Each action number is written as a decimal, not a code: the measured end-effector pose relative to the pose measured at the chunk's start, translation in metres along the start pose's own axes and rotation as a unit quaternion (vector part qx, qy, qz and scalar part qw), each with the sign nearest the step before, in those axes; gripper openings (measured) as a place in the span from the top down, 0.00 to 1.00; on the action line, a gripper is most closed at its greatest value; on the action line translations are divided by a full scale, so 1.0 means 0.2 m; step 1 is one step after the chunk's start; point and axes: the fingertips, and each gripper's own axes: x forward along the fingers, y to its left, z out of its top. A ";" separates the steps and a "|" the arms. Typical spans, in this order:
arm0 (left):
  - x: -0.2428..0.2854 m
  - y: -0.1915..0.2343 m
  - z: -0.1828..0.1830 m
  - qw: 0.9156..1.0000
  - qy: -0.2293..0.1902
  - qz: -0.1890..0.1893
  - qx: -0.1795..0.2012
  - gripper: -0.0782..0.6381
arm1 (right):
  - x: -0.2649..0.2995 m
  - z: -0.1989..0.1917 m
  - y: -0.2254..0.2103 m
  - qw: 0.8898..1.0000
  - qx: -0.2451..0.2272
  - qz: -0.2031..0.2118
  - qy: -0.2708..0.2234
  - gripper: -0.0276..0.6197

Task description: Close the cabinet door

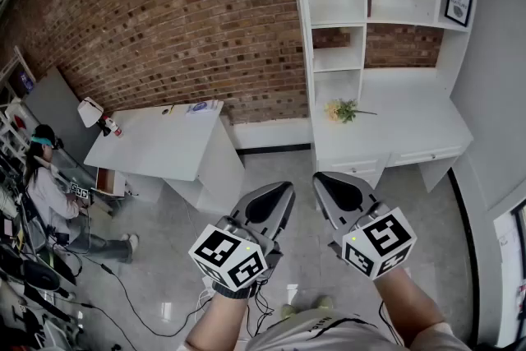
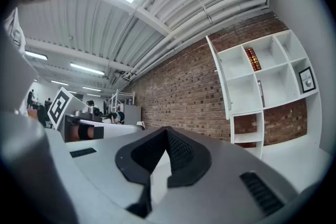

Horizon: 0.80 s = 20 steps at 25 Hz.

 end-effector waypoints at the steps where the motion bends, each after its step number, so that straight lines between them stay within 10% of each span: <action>1: 0.01 -0.01 -0.01 1.000 -0.002 -0.001 0.000 0.88 | -0.01 -0.01 -0.01 1.000 0.001 0.001 0.001 0.93; 20: 0.15 -0.06 -0.05 1.000 0.004 0.017 0.001 0.88 | -0.12 -0.03 -0.22 0.999 0.041 0.004 -0.012 0.93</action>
